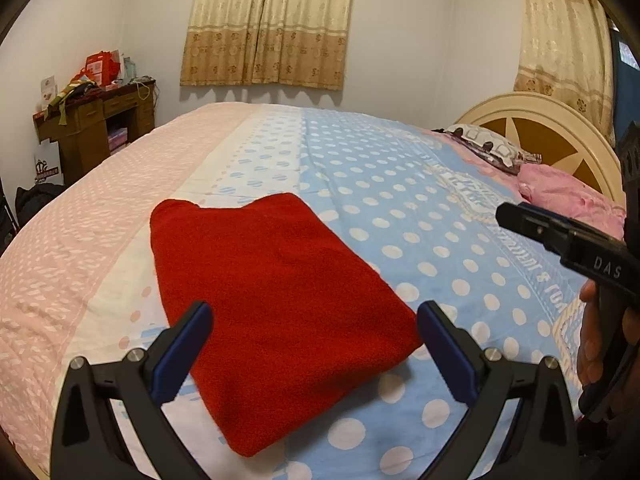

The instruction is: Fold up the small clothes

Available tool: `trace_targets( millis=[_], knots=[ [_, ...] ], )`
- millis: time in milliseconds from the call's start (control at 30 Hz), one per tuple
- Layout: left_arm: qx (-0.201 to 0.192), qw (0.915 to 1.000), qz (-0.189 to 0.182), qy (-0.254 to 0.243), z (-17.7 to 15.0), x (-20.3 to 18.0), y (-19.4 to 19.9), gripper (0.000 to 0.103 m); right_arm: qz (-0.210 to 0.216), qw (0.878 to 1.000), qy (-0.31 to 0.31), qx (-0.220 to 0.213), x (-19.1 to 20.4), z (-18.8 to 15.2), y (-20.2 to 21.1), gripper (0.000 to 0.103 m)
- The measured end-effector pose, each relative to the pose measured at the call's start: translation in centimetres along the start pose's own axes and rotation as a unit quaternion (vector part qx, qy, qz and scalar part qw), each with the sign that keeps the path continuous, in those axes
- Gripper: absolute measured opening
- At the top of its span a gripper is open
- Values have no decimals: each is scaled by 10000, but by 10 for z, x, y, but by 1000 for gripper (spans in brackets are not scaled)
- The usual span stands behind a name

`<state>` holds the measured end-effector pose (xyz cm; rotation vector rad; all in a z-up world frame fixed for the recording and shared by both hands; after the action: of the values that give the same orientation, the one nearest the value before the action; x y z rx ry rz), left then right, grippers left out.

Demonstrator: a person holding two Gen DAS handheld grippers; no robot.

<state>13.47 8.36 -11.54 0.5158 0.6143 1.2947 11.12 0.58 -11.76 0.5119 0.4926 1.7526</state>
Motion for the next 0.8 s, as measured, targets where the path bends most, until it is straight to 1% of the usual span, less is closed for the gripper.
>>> trace_targets(
  millis=[233,333,600,800],
  knots=[
    [-18,10000,52,-62,-1,-4,2,103,-10,10000,-7,-21,-2,0,2,61],
    [11,10000,64,-35,0,-3,2,103,-26,10000,15,-37,-2,0,4,61],
    [-37,9996,255,69,4,2,7,103,-98,9998,70,-145,3,1,11,61],
    [16,9995,280,118,7,5,10,103,-100,9997,57,-194,3,1,14,61]
  ],
)
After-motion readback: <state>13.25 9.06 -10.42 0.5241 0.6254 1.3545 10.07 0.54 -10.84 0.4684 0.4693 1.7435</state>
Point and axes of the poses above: each gripper's, at about its wrist camera, not at the fingertips, and y roughly against the way its jaws point, x to its left, z to its top, the point moved 4 cm from there along -y, roughly the way its jaws point, and after that the axes turned 6 degrees about x, right-handed, at the moved point
